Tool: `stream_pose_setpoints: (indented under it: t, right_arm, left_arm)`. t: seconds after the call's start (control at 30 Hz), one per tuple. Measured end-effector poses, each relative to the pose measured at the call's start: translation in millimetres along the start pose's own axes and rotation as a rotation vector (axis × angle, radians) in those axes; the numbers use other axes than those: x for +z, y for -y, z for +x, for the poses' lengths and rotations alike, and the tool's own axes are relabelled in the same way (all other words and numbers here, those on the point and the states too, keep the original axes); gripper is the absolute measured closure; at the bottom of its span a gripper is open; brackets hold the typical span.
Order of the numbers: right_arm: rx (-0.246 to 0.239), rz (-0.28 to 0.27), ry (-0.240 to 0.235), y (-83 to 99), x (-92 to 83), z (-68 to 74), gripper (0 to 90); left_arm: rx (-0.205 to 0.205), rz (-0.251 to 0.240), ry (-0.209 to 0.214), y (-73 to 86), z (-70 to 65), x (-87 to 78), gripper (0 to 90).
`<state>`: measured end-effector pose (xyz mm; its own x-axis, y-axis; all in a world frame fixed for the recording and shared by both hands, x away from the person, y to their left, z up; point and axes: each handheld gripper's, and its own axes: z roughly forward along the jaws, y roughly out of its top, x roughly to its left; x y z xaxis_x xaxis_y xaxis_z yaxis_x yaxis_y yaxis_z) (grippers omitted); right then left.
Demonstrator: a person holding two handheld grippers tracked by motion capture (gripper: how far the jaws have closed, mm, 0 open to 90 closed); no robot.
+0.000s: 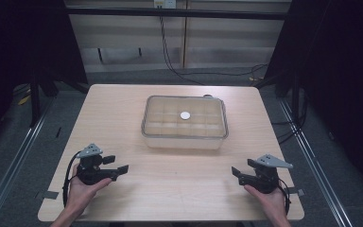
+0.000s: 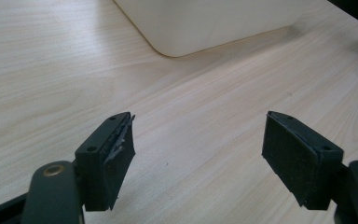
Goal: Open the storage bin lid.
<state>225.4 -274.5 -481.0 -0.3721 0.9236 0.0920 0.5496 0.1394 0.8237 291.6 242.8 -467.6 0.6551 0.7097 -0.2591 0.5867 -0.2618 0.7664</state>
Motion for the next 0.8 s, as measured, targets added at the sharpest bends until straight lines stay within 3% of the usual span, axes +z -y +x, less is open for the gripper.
stream_pose_setpoints:
  t: [0.1, 0.17, 0.2, 0.37, 0.4, 0.53, 0.6, 0.67, 0.77, 0.8]
  right_arm:
    - [0.031, -0.036, -0.025, -3.2, -3.0, -0.1, 29.6]
    - [0.033, -0.040, -0.037, -3.8, -3.3, 0.2, 30.0]
    - [0.043, -0.024, -0.072, -4.5, -4.1, 1.2, 34.2]
    - [0.060, -0.022, -0.100, -4.4, -5.4, 3.2, 34.2]
    - [0.069, -0.019, -0.113, -4.6, -6.7, 3.6, 34.2]
    - [0.035, 0.010, -0.094, -6.6, -9.6, 7.6, 35.2]
    - [0.048, 0.021, -0.102, -8.2, -10.5, 7.9, 39.1]
    - [0.046, 0.022, -0.121, -11.1, -10.3, 7.9, 37.4]
    - [0.044, 0.032, -0.148, -16.0, -8.9, 8.1, 32.0]
    - [0.026, 0.043, -0.177, -22.0, -5.8, 8.3, 31.6]
  left_arm:
    - [-0.003, -0.002, -0.007, -0.3, 0.6, 1.5, 25.1]
    - [-0.020, -0.016, -0.050, -1.0, 0.5, 2.3, 24.8]
    - [-0.019, -0.015, -0.049, -1.6, 1.7, 2.8, 25.0]
    - [-0.008, -0.011, -0.008, -2.0, 3.5, 3.2, 24.0]
    - [-0.003, -0.030, 0.002, -2.8, 2.9, 2.2, 23.0]
    - [0.018, -0.037, -0.036, -5.2, 0.9, 2.2, 26.4]
    - [0.033, -0.038, -0.030, -5.6, 0.2, 1.8, 29.0]
    - [0.043, -0.028, -0.011, -6.6, 0.2, 1.3, 30.6]
    - [0.014, -0.032, -0.004, -9.5, 2.0, 0.5, 29.5]
    - [0.003, -0.033, 0.010, -13.6, 5.4, -1.0, 29.9]
